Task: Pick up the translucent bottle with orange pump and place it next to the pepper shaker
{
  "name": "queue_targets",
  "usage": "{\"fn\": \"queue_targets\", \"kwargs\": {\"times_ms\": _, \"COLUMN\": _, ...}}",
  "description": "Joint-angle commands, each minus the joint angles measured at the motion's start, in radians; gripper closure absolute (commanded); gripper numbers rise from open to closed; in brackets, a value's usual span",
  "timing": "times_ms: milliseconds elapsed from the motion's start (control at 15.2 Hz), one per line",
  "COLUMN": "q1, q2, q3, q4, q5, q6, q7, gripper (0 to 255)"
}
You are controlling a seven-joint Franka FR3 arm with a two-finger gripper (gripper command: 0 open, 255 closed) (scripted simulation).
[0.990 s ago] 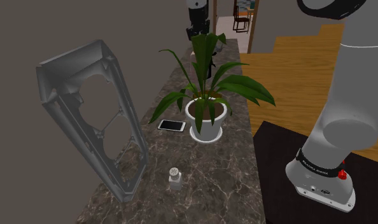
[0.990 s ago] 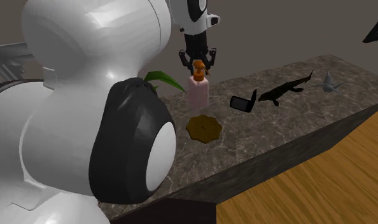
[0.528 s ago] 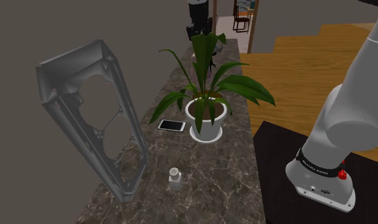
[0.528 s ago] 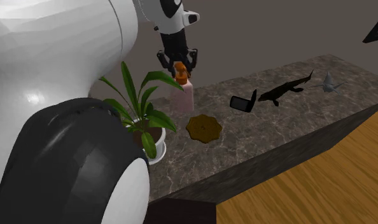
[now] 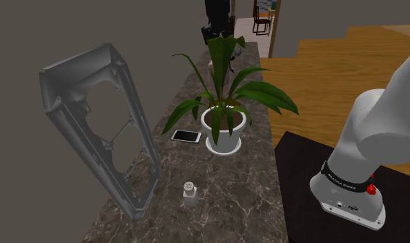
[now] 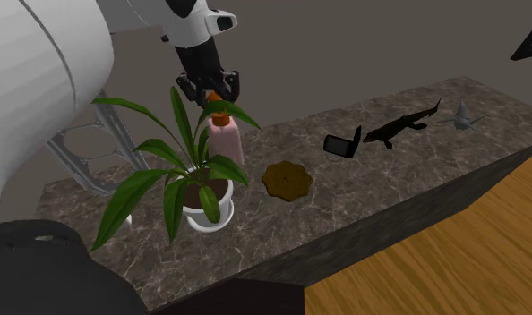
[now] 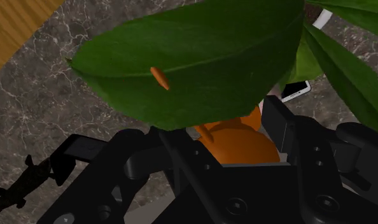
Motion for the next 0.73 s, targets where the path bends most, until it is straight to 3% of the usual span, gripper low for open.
{"fn": "queue_targets", "kwargs": {"times_ms": 0, "q1": 0.016, "q2": -0.040, "q3": 0.025, "q4": -0.024, "q5": 0.004, "q6": -0.022, "q7": 0.039, "gripper": 255}}
{"fn": "queue_targets", "kwargs": {"times_ms": 660, "q1": 0.096, "q2": -0.187, "q3": 0.166, "q4": -0.078, "q5": 0.059, "q6": -0.141, "q7": 0.237, "gripper": 255}}
